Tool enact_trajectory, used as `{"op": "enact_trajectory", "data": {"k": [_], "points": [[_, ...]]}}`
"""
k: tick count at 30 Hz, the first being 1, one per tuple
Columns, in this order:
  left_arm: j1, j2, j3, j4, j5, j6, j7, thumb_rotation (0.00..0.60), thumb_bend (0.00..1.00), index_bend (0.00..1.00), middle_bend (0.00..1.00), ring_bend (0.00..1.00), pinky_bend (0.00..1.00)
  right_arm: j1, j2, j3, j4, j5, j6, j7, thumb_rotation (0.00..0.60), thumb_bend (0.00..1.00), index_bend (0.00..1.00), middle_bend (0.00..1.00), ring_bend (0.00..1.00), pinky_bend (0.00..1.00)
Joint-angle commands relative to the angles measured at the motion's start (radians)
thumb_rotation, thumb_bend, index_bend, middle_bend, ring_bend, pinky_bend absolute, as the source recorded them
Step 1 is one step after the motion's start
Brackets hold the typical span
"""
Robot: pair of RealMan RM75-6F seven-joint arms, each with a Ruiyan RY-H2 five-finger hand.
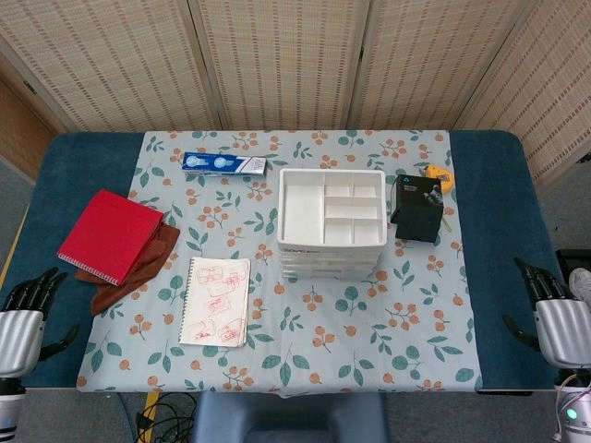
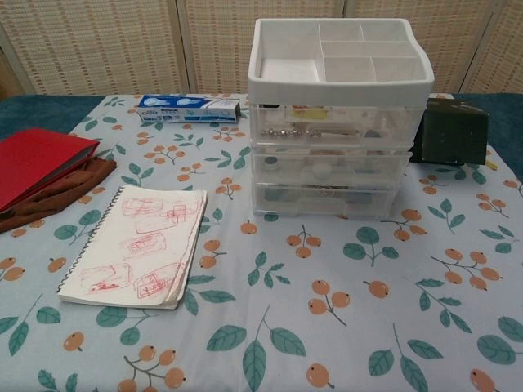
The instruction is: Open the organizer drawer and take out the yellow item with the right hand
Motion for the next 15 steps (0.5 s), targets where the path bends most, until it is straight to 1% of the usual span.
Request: {"op": "enact_trajectory", "data": {"k": [1, 15], "points": [[-0.002, 0.005, 0.004, -0.006, 0.000, -0.005, 0.000, 0.600, 0.25, 0.12, 0.12, 0.15, 0.15, 0.000, -0.003, 0.000, 0.001, 0.000, 0.000, 0.000, 0.600, 0.27, 0.04, 0.18, 0.20, 0.39], [0.003, 0.018, 0.011, -0.015, 0.008, -0.005, -0.035, 0.600, 0.25, 0.13, 0.12, 0.15, 0.15, 0.012, 0.001, -0.016, -0.006, -0.032, -0.023, -0.005, 0.600, 0.27, 0.04, 0.18, 0.19, 0.38]]}}
